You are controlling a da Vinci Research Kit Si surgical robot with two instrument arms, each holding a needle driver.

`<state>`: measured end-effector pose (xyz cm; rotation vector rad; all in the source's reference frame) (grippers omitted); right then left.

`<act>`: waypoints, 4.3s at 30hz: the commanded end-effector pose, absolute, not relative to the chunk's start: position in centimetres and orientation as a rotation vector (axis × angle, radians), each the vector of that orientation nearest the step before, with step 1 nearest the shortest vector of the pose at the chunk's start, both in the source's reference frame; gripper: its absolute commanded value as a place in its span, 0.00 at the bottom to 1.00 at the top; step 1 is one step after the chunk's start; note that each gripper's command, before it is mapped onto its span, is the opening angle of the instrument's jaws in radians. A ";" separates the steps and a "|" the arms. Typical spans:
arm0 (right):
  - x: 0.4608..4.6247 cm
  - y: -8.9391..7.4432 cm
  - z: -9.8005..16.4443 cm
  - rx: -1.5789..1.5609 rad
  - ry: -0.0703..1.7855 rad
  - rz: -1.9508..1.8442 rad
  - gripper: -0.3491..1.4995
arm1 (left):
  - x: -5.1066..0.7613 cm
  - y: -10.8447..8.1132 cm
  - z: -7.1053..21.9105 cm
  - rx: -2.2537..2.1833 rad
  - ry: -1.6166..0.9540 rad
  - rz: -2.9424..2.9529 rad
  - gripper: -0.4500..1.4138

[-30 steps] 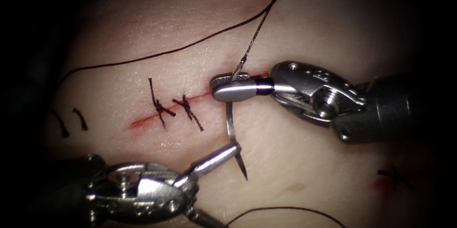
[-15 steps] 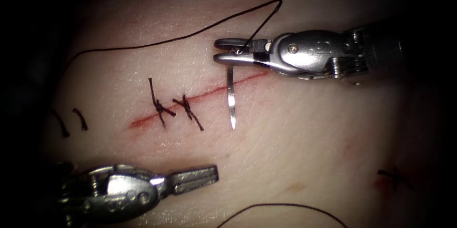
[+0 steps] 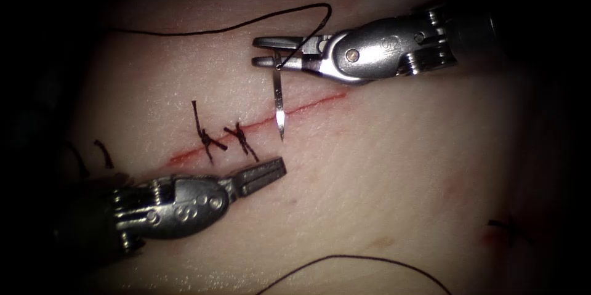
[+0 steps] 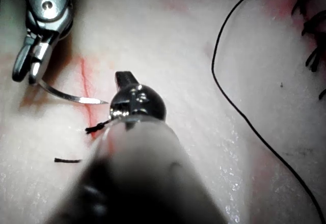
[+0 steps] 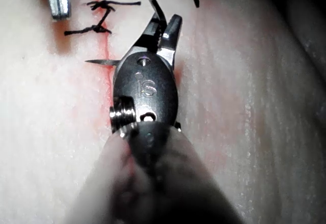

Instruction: Wound Closure

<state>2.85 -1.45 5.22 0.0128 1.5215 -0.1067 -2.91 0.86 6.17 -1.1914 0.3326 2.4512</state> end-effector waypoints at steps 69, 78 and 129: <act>3.06 -1.8 5.2 -0.572 1.560 -0.696 0.00 | -2.90 0.7 6.8 -0.999 0.346 2.436 0.11; 3.00 -2.1 5.5 -0.633 1.493 -0.781 0.00 | -2.87 0.7 6.8 -1.003 0.339 2.437 0.11; 2.64 -2.3 6.2 -0.275 1.446 -0.450 0.00 | -2.93 0.7 6.8 -1.020 0.323 2.424 0.07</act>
